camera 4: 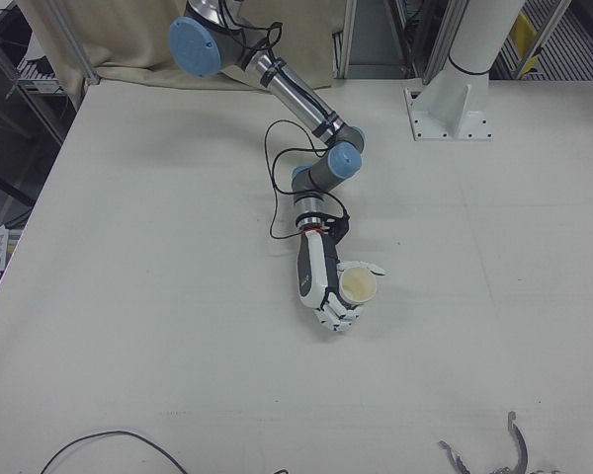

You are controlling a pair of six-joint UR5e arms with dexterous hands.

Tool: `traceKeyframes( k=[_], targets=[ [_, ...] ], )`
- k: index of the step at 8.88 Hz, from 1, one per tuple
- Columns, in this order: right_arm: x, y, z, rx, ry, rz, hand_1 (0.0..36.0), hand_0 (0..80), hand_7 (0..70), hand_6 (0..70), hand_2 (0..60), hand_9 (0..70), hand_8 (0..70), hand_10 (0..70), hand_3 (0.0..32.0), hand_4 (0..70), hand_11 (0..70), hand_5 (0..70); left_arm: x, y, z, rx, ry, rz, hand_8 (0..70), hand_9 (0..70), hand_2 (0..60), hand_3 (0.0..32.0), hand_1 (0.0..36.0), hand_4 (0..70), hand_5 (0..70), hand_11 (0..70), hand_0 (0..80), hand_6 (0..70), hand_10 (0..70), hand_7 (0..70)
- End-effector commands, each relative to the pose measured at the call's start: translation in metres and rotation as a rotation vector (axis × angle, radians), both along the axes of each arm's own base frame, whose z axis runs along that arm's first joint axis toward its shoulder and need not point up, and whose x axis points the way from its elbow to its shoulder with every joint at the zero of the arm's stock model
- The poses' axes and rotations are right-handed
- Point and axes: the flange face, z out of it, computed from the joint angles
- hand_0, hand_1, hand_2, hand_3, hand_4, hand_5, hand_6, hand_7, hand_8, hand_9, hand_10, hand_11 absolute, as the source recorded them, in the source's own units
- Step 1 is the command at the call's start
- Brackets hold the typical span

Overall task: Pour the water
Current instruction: 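Lift both cups and bring them toward the table center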

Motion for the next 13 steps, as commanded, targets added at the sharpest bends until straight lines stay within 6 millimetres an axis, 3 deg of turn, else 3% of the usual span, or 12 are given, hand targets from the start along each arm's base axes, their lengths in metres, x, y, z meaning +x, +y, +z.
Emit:
traceKeyframes(
  k=[1,2,4,7,8,9,11,12,13],
  targets=[
    [0.023,-0.016,-0.034,0.037,-0.057,0.033,13.2,47.7,69.2,38.6,24.6,62.1,42.9,23.6,0.0,20.2,35.0,56.3,0.039,-0.038,-0.073,0.062,0.034,0.041,3.1,5.6,60.0,0.0,36.0,28.6,66.5,12.5,46.7,5.5,6.7,9.3],
    [0.035,-0.025,-0.047,0.052,-0.078,0.05,13.3,47.6,68.2,38.2,24.2,61.1,42.2,23.0,0.0,19.5,34.2,56.5,0.08,-0.053,-0.118,0.092,0.044,0.093,3.3,5.8,60.0,0.0,36.0,29.5,68.1,12.7,47.5,6.0,6.8,10.1],
    [0.058,-0.035,-0.063,0.07,-0.087,0.085,14.2,48.2,66.0,37.3,24.2,58.2,40.3,21.8,0.0,18.3,32.6,57.5,0.194,-0.037,-0.2,0.111,0.066,0.237,3.1,5.6,60.0,0.0,36.0,30.0,67.4,12.6,47.1,6.1,6.8,10.0],
    [0.064,-0.043,-0.075,0.096,-0.06,0.04,15.5,49.0,63.3,36.3,23.6,54.9,37.9,20.3,0.0,17.2,30.5,59.3,0.29,-0.005,-0.296,0.217,0.059,0.336,3.3,5.9,60.0,0.0,36.0,29.7,66.8,12.8,46.3,6.2,7.0,10.3],
    [0.074,-0.049,-0.088,0.12,-0.045,0.036,15.1,49.3,63.7,38.0,23.0,56.7,39.6,21.8,0.0,16.9,32.8,60.2,0.308,0.004,-0.32,0.244,0.061,0.352,3.3,5.9,60.0,0.0,36.0,29.5,67.2,12.9,46.4,6.2,7.0,10.3],
    [0.09,-0.054,-0.115,0.167,-0.006,0.039,15.3,49.3,62.4,37.7,22.8,56.1,39.2,22.9,0.0,15.2,34.4,59.7,0.317,0.007,-0.341,0.265,0.061,0.357,3.3,5.9,60.0,0.0,36.0,29.2,68.0,13.0,46.6,6.2,7.1,10.3],
    [0.129,-0.05,-0.196,0.282,0.098,0.093,16.4,49.7,64.5,39.2,25.9,57.0,39.9,23.3,0.0,14.5,35.1,62.6,0.325,0.013,-0.348,0.271,0.067,0.368,3.3,5.9,60.0,0.0,36.0,29.1,67.9,13.0,46.6,6.2,7.0,10.4],
    [0.146,-0.04,-0.24,0.343,0.133,0.14,17.0,49.7,65.1,41.5,29.3,58.8,41.6,24.6,0.0,14.7,37.0,64.2,0.324,0.013,-0.349,0.272,0.068,0.368,3.2,5.9,60.0,0.0,36.0,29.0,67.5,12.9,46.6,6.1,6.9,10.3],
    [0.162,-0.028,-0.286,0.409,0.191,0.2,20.6,49.8,66.0,44.4,43.8,60.8,43.5,26.2,0.0,15.5,39.5,67.4,0.331,0.021,-0.351,0.272,0.072,0.383,3.2,5.9,60.0,0.0,36.0,29.3,67.9,12.9,47.0,6.1,7.0,10.3]
  ],
)
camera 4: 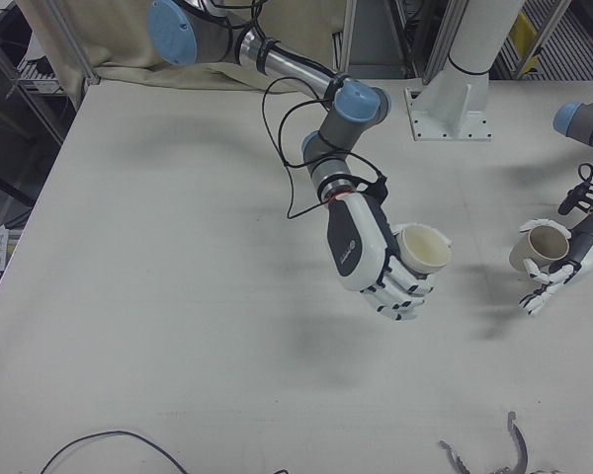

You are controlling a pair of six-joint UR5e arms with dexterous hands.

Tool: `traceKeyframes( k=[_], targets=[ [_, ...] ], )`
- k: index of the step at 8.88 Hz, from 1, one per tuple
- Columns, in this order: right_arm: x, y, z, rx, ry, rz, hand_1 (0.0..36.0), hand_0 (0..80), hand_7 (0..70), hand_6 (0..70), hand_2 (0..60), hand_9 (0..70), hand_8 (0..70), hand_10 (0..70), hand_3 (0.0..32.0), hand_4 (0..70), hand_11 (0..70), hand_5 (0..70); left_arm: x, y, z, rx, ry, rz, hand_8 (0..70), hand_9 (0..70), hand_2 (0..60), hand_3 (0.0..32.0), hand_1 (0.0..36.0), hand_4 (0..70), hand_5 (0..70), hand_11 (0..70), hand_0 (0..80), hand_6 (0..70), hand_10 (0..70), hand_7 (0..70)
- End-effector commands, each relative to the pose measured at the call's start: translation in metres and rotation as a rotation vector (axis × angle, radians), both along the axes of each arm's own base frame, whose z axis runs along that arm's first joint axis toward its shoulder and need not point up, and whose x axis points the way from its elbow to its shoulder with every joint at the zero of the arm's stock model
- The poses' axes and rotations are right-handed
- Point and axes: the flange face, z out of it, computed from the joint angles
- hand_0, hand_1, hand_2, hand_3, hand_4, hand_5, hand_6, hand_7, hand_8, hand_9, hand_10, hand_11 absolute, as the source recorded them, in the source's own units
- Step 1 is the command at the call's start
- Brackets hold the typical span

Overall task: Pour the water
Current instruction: 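Tilt the right hand's cup over the left hand's cup to pour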

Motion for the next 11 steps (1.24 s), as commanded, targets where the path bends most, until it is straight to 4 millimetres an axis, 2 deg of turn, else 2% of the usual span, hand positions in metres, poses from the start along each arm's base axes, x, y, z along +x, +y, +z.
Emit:
traceKeyframes(
  k=[1,2,3,4,5,6,7,8,10,11],
  targets=[
    [0.048,0.032,-0.129,0.177,0.164,0.181,28.0,50.4,64.5,45.9,60.0,60.9,44.1,27.1,0.0,16.4,41.0,70.0,0.02,0.023,-0.006,0.006,0.001,0.04,3.2,5.8,60.0,0.0,36.0,29.4,68.2,12.8,47.0,6.0,6.9,10.2],
    [0.045,0.036,-0.157,0.236,0.261,0.207,35.0,51.2,65.3,47.7,60.0,62.1,45.3,28.8,0.0,18.2,43.5,70.0,0.033,0.038,-0.006,0.006,-0.001,0.066,3.1,5.8,60.0,0.0,36.0,29.4,67.9,12.8,47.2,6.0,6.9,10.1],
    [0.018,0.039,-0.164,0.28,0.376,0.184,36.0,51.7,66.9,47.7,60.0,62.4,45.4,29.9,0.0,19.1,45.0,70.0,0.034,0.038,-0.011,0.02,-0.004,0.061,3.1,5.8,60.0,0.0,36.0,29.6,67.7,12.8,47.2,5.9,6.9,9.9],
    [-0.014,0.044,-0.154,0.29,0.44,0.134,36.0,52.1,66.8,47.2,60.0,61.9,44.9,29.9,0.0,19.2,45.1,70.0,0.036,0.039,-0.017,0.025,0.001,0.062,3.1,5.7,60.0,0.0,36.0,29.5,67.5,12.8,46.9,5.9,6.9,9.8],
    [-0.038,0.046,-0.147,0.32,0.489,0.076,35.9,51.7,66.2,46.8,60.0,61.3,44.5,29.8,0.0,18.7,44.9,70.0,0.043,0.044,-0.024,0.03,0.008,0.072,3.1,5.7,60.0,0.0,36.0,29.2,67.6,13.0,47.1,5.9,7.0,9.6],
    [-0.045,0.056,-0.153,0.351,0.542,0.055,35.6,50.7,65.0,45.7,60.0,60.8,44.0,30.1,0.0,18.3,45.1,70.0,0.044,0.043,-0.024,0.029,0.007,0.072,3.1,5.7,60.0,0.0,36.0,29.1,67.3,12.9,47.0,5.8,7.0,9.5],
    [-0.046,0.067,-0.166,0.359,0.621,0.042,36.0,51.6,64.6,45.5,60.0,60.4,43.8,30.0,0.0,18.8,45.2,70.0,0.042,0.041,-0.023,0.028,0.004,0.069,3.1,5.7,60.0,0.0,36.0,29.1,67.7,12.9,47.0,5.9,6.9,9.7],
    [-0.044,0.074,-0.169,0.372,0.686,-0.001,36.0,53.1,64.9,45.7,60.0,59.5,43.2,29.5,0.0,19.6,44.6,70.0,0.04,0.039,-0.024,0.028,0.007,0.067,3.1,5.8,60.0,0.0,36.0,29.2,68.0,12.9,46.9,6.0,7.0,9.8],
    [-0.034,0.089,-0.168,0.364,0.775,-0.078,36.0,53.9,62.1,44.0,60.0,57.8,42.0,28.7,0.0,20.9,43.7,70.0,0.039,0.037,-0.023,0.026,0.002,0.064,3.1,5.8,60.0,0.0,36.0,29.8,68.1,12.9,47.1,6.1,6.9,10.0],
    [-0.028,0.094,-0.163,0.333,0.819,-0.101,36.0,54.6,61.6,43.9,60.0,57.4,41.8,28.2,0.0,21.6,43.1,70.0,0.031,0.028,-0.023,0.026,0.005,0.047,3.2,5.9,60.0,0.0,36.0,29.8,68.1,12.9,47.2,6.2,6.9,10.0]
  ],
)
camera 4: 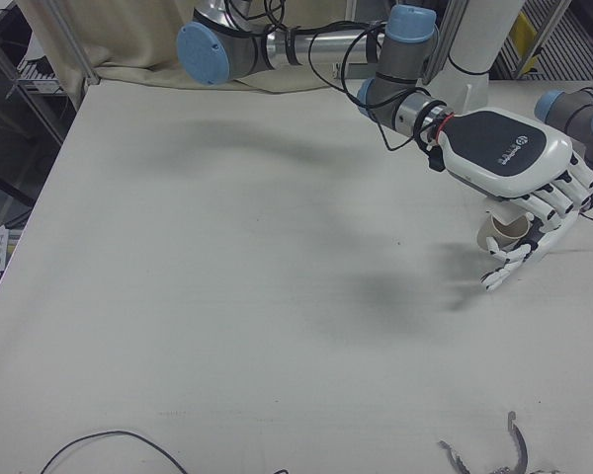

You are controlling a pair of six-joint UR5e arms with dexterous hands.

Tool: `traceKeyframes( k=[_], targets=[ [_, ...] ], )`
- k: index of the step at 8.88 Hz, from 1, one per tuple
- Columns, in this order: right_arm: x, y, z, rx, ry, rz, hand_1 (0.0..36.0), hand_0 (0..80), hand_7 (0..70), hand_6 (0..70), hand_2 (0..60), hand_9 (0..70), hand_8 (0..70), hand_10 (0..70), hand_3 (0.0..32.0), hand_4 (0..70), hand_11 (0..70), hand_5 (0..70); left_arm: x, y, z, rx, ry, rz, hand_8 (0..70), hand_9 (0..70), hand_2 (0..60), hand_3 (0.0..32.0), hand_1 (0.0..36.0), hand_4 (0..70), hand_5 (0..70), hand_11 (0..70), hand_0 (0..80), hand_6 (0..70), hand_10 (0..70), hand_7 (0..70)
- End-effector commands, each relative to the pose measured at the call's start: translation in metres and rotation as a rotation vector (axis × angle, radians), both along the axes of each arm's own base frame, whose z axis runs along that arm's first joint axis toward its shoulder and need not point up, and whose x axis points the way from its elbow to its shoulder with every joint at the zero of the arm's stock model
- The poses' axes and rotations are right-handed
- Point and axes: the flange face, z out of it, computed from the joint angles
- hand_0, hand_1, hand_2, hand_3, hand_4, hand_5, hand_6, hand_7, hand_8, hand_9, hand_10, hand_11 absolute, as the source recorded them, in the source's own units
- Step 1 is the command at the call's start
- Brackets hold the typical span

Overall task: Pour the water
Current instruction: 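Tilt the right hand's cup over the left hand's cup to pour, then raise both hands holding the cups away from each other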

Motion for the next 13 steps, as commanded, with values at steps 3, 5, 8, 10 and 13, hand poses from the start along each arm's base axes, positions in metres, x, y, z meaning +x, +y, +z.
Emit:
traceKeyframes(
  k=[3,5,8,10,13],
  targets=[
    [0.01,0.016,0.015,-0.079,0.178,-0.057,36.0,54.1,57.7,41.8,60.0,54.0,39.4,26.2,0.0,20.8,40.5,70.0,-0.013,-0.014,-0.003,-0.003,0.0,-0.024,3.2,5.9,60.0,0.0,36.0,30.0,68.5,13.0,47.4,6.2,7.0,10.1],
    [0.013,0.015,0.013,-0.082,0.168,-0.047,36.0,54.6,58.9,42.5,60.0,53.8,39.2,25.9,0.0,21.8,40.2,70.0,-0.016,-0.014,-0.003,-0.006,-0.005,-0.025,3.3,5.9,60.0,0.0,36.0,30.5,69.2,13.0,47.9,6.3,7.0,10.4],
    [0.046,-0.011,0.015,-0.191,-0.021,0.053,36.0,53.9,59.1,43.0,60.0,53.8,39.3,26.6,0.0,21.5,41.0,70.0,-0.08,-0.072,0.0,-0.024,0.003,-0.126,3.1,5.7,60.0,0.0,36.0,30.2,68.7,12.9,47.7,6.0,6.9,9.8],
    [0.069,-0.041,0.023,-0.237,-0.211,0.102,35.2,51.7,57.3,41.9,60.0,54.4,39.7,28.1,0.0,20.4,42.6,69.8,-0.162,-0.118,0.059,-0.128,-0.003,-0.211,2.8,5.3,60.0,0.0,36.0,29.7,67.0,12.5,46.3,5.5,6.7,9.0],
    [0.079,-0.073,0.084,-0.35,-0.56,0.181,35.9,53.2,58.1,43.1,60.0,55.1,40.4,27.9,0.0,21.3,42.5,70.0,-0.275,-0.146,0.137,-0.226,-0.025,-0.349,2.8,5.3,60.0,0.0,36.0,29.4,68.1,12.5,46.3,5.7,6.7,8.8]
  ],
)
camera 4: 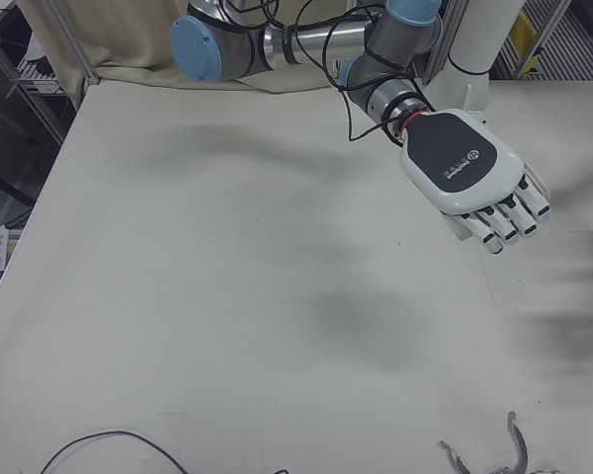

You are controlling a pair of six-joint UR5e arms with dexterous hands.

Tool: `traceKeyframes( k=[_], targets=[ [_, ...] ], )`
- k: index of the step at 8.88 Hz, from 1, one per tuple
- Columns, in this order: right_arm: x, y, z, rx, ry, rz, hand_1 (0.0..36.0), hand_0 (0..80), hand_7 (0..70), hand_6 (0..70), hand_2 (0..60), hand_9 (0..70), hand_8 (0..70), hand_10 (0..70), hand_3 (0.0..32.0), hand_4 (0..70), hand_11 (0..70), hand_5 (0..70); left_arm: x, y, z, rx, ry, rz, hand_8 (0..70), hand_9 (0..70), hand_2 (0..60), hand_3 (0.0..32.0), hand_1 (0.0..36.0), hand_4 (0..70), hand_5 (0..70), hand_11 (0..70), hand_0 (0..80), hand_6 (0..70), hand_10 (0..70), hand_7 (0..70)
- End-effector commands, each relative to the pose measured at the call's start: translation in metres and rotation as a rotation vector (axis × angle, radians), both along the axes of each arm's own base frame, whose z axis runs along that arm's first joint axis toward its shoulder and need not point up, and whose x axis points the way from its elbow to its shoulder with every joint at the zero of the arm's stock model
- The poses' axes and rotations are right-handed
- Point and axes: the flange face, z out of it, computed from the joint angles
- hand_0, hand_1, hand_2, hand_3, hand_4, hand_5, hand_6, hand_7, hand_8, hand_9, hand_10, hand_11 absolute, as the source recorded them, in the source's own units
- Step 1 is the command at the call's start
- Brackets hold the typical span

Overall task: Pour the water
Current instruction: 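Raise both hands holding the cups away from each other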

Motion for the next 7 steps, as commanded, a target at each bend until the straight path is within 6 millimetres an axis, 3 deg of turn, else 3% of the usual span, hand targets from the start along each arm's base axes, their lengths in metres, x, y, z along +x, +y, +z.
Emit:
traceKeyframes(
  k=[1,2,3,4,7],
  targets=[
    [-0.001,-0.034,0.066,-0.1,-0.324,0.084,35.2,53.0,57.8,42.8,60.0,54.8,40.2,27.6,0.0,21.1,42.1,70.0,-0.102,0.001,0.101,-0.104,-0.043,-0.103,2.8,5.3,60.0,0.0,36.0,29.4,67.9,12.7,46.3,5.7,6.9,8.7],
    [-0.008,-0.045,0.083,-0.11,-0.402,0.093,35.9,53.5,58.2,43.1,60.0,55.2,40.5,27.8,0.0,21.1,42.4,70.0,-0.139,0.011,0.151,-0.143,-0.077,-0.142,2.8,5.4,60.0,0.0,36.0,28.7,67.2,12.7,46.1,5.6,6.9,8.7],
    [-0.015,-0.052,0.097,-0.112,-0.459,0.076,32.4,52.2,57.8,42.8,60.0,54.8,40.1,27.3,0.0,20.6,41.5,69.0,-0.164,0.023,0.19,-0.169,-0.095,-0.166,2.8,5.5,60.0,0.0,36.0,28.2,66.2,12.5,46.0,5.4,6.9,8.4],
    [-0.018,-0.054,0.112,-0.13,-0.496,0.058,31.7,52.3,57.9,43.0,60.0,55.1,40.3,27.4,0.0,20.7,41.6,68.5,-0.182,0.036,0.219,-0.198,-0.117,-0.18,3.0,5.7,60.0,0.0,36.0,27.9,66.2,12.7,46.0,5.6,7.0,8.6],
    [0.0,-0.036,0.174,-0.199,-0.511,0.037,29.0,51.5,56.7,42.8,60.0,56.3,41.3,28.5,0.0,20.0,42.9,64.5,-0.198,0.051,0.303,-0.238,-0.145,-0.226,2.8,5.6,60.0,0.0,36.0,25.8,63.6,12.2,46.0,4.6,6.6,7.6]
  ],
)
